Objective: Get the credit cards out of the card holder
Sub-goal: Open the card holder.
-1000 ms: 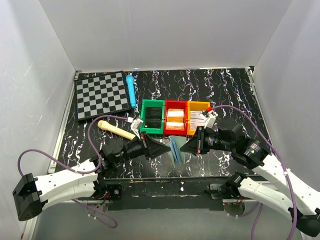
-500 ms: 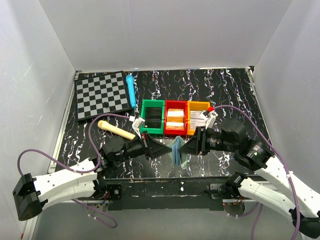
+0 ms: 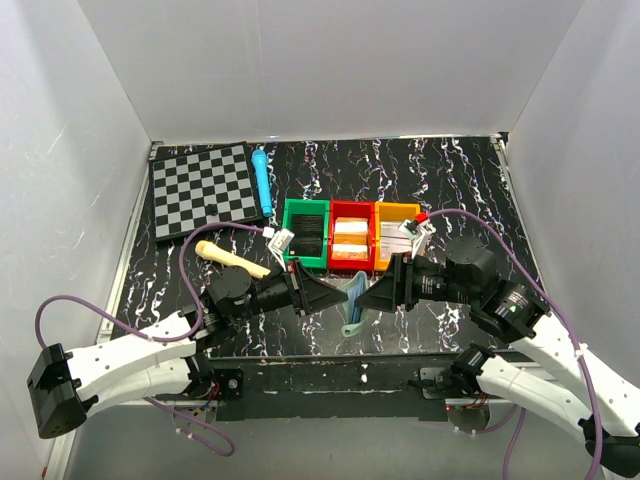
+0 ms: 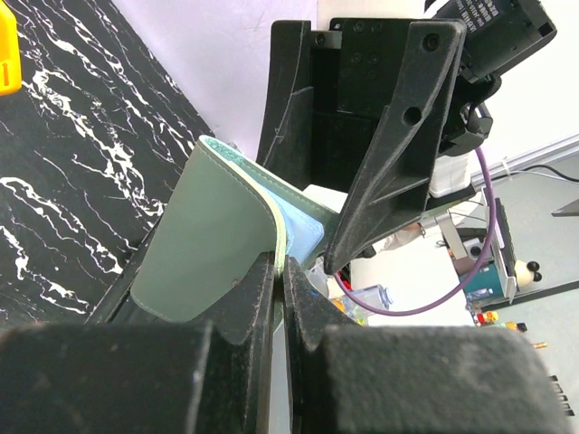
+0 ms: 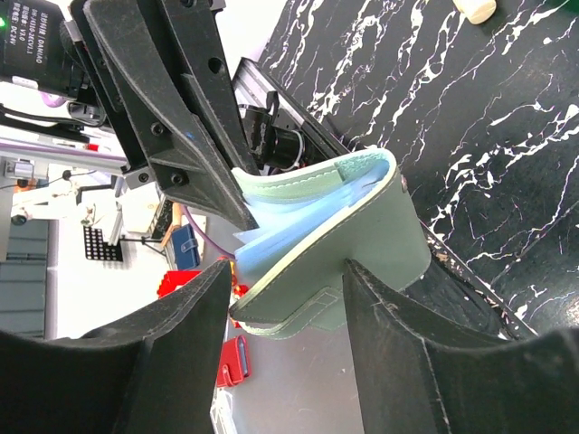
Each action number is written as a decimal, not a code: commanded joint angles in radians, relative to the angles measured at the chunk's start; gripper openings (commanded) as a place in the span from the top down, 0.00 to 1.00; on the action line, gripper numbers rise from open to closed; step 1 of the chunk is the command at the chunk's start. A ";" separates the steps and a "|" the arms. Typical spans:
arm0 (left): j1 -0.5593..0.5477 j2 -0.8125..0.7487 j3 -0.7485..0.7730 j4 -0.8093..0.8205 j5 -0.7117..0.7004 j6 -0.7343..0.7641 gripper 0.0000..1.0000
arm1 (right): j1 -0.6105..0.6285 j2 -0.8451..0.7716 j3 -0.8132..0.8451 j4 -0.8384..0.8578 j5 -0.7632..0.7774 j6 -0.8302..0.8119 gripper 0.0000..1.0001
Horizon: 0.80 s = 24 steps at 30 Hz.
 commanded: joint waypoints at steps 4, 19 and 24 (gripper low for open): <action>-0.005 0.000 0.063 -0.008 0.014 -0.015 1.00 | -0.002 0.013 0.021 0.016 0.000 -0.027 0.50; -0.005 -0.055 0.031 0.009 0.005 -0.018 1.00 | -0.002 -0.010 0.051 -0.059 0.029 -0.074 0.99; -0.002 -0.080 0.014 -0.007 -0.016 -0.018 1.00 | -0.002 -0.011 0.079 -0.102 0.026 -0.099 0.99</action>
